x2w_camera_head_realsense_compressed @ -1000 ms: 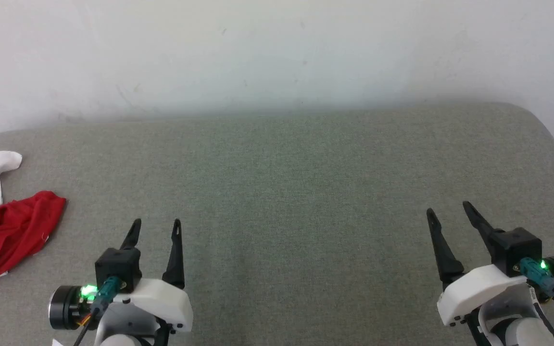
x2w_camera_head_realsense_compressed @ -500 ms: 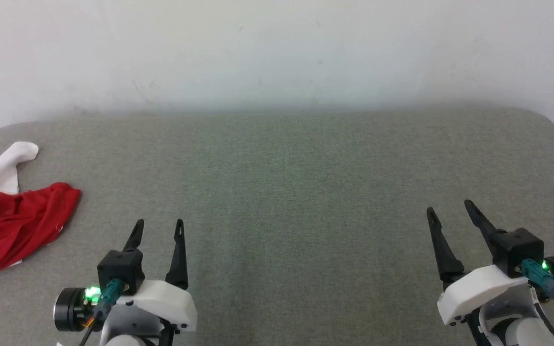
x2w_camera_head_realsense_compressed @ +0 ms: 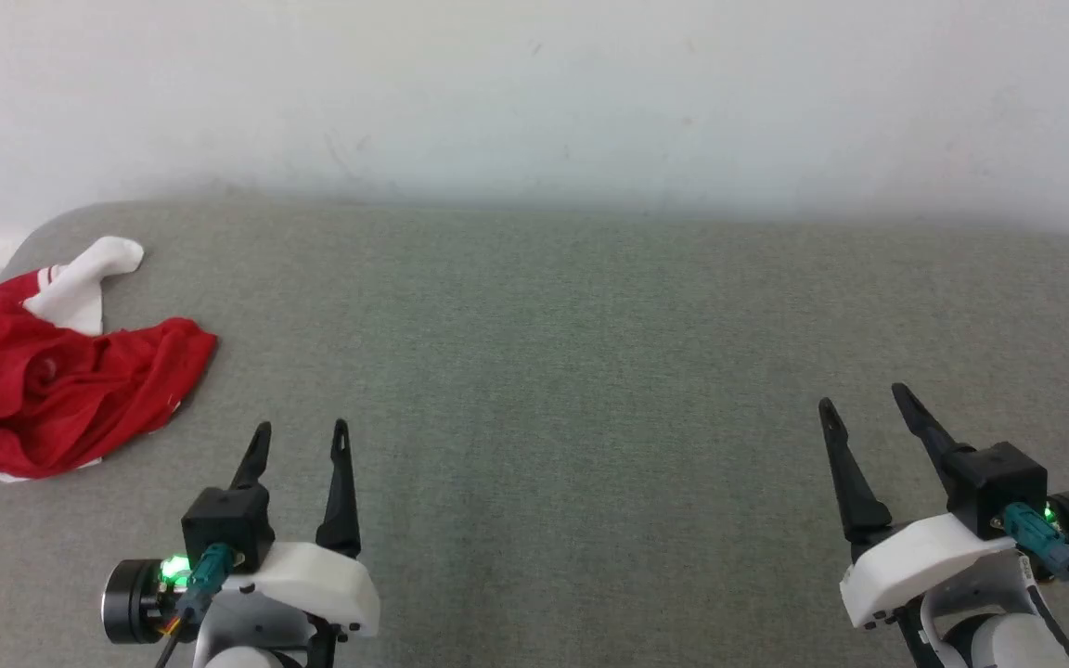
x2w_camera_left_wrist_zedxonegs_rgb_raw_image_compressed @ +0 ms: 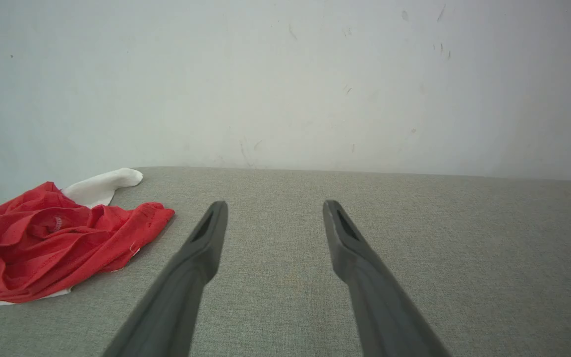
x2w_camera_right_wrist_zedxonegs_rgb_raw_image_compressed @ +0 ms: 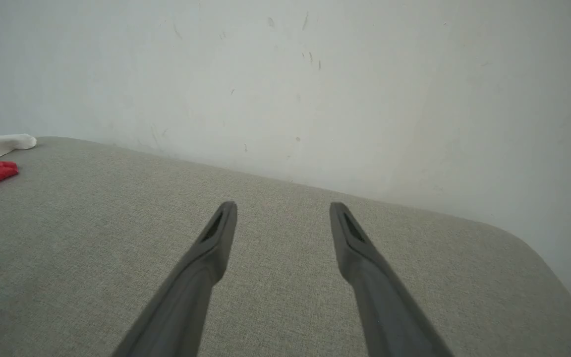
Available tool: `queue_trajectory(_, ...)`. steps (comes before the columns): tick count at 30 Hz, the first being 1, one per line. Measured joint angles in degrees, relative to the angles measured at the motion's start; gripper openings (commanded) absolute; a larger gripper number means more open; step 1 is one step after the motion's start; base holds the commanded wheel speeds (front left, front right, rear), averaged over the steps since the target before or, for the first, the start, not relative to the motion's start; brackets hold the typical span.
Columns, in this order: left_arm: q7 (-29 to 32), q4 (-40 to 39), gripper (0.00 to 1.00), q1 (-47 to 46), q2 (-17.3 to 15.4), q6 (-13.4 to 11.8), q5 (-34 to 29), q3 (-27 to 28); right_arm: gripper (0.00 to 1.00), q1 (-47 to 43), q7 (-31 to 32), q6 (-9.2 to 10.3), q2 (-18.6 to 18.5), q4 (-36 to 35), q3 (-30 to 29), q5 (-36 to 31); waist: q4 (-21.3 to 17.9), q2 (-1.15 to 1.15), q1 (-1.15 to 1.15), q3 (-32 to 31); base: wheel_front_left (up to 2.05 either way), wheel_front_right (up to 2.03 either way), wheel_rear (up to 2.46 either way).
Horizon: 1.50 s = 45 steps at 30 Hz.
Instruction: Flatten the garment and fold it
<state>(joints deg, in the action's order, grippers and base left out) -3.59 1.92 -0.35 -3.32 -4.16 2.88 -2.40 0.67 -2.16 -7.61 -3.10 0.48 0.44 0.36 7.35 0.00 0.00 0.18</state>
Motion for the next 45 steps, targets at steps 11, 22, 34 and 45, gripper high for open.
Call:
queue_trajectory(11, -1.3, 0.3, 1.0, 0.0, -0.4, -1.2, 1.0, -0.5, 1.0, 0.0, -1.1, 0.0, 0.0, 0.0, 0.4, 0.0, 4.3, 0.0, 0.0, 0.0, 0.0, 0.0, 0.0)
queue_trajectory(22, -2.5, 0.4, 1.0, 0.0, -0.8, -2.8, 2.4, -0.8, 1.0, 0.0, -2.1, 0.0, 0.0, 0.1, 1.2, 0.2, 8.6, 0.0, 0.0, -0.1, 0.0, 0.0, 0.0)
queue_trajectory(34, -4.1, 0.4, 1.0, 0.0, -1.4, -4.2, 3.7, -1.3, 1.0, 0.0, -3.2, 0.0, 0.0, 0.2, 1.5, 0.3, 12.8, 0.0, 0.0, -0.2, 0.0, 0.0, 0.0)
queue_trajectory(45, -5.3, 0.3, 1.0, 0.2, -1.9, -6.2, 4.8, -1.3, 1.0, 0.0, -4.1, 0.0, 0.0, 0.2, 1.9, 0.3, 16.2, 0.0, 0.0, 0.0, 0.0, 0.0, 0.0)
